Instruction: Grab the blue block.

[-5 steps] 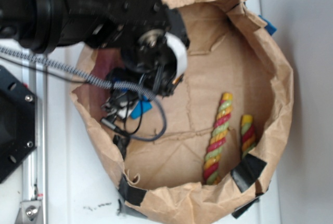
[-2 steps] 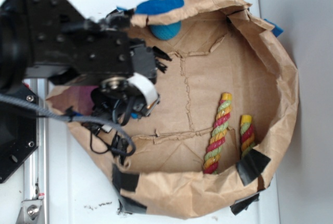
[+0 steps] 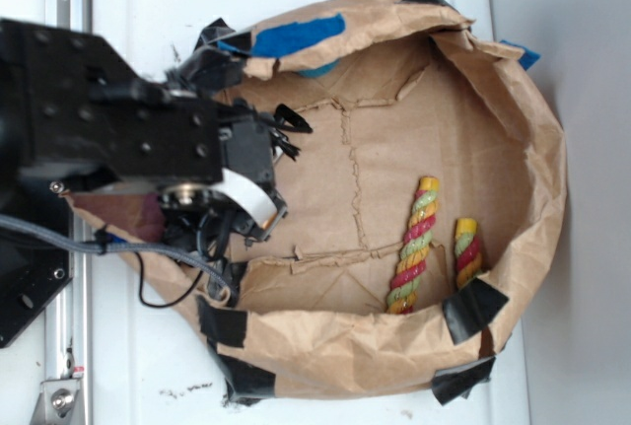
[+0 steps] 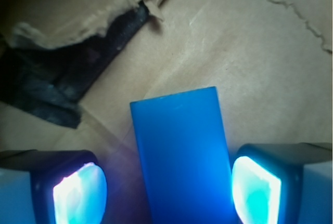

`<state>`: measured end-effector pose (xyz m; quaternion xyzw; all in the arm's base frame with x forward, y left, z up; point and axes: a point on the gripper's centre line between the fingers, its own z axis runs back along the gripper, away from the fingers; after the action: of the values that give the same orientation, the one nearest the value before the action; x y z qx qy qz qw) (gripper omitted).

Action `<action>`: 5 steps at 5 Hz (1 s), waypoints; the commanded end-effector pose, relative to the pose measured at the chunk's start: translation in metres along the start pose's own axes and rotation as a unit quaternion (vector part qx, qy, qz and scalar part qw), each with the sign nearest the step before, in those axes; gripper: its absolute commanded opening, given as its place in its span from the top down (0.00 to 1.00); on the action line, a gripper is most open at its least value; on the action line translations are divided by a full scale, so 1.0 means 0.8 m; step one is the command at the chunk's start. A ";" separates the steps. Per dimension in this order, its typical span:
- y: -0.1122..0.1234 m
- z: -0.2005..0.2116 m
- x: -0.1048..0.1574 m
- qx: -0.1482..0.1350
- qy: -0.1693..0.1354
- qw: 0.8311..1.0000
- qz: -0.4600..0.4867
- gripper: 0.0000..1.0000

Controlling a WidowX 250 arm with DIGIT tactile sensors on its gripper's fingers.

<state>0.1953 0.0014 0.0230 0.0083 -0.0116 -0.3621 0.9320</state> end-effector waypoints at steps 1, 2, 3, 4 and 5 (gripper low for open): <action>-0.011 -0.023 0.007 0.001 0.016 1.000 0.000 0.00; -0.007 -0.020 0.005 -0.003 0.008 1.000 0.020 0.41; 0.000 -0.011 0.002 -0.002 0.000 0.999 0.038 1.00; 0.012 0.004 0.002 -0.009 -0.009 0.998 0.055 1.00; 0.040 0.027 0.008 -0.006 -0.022 0.995 0.093 1.00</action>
<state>0.2135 0.0213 0.0372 -0.0190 -0.0063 -0.2825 0.9591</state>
